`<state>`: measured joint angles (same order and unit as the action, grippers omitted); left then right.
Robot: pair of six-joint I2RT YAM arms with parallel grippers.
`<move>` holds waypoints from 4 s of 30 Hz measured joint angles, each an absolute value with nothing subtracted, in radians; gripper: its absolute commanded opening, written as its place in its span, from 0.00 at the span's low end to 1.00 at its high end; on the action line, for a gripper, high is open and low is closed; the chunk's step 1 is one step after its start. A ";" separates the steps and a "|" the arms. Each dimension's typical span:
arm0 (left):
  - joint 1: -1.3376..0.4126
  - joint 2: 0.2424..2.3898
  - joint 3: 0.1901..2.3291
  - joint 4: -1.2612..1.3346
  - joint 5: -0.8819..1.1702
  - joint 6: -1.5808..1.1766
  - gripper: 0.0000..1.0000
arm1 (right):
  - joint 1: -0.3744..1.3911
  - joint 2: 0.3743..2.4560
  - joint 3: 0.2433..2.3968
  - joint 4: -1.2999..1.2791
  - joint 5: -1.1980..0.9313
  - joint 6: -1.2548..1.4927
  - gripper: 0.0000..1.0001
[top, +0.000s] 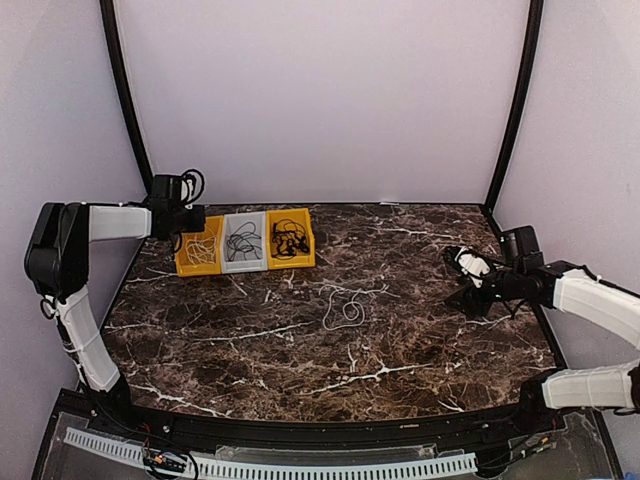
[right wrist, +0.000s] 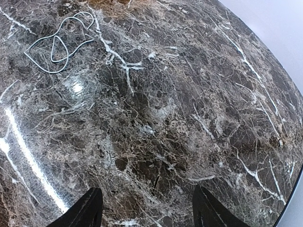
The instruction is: Untangle the cables
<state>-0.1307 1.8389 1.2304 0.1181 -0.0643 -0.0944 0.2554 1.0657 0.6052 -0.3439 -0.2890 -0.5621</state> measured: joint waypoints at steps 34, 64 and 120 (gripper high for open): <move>-0.149 1.448 1.078 -0.211 0.178 -0.167 0.48 | 0.389 1.515 1.045 -0.465 -0.453 -0.611 0.64; -0.706 1.845 1.018 0.245 0.187 -0.342 0.43 | 0.547 2.062 1.435 -0.533 -0.548 -0.508 0.42; -0.348 1.362 1.285 -0.188 -0.305 -0.036 0.00 | 0.342 2.016 1.384 -0.518 -0.494 -0.431 0.04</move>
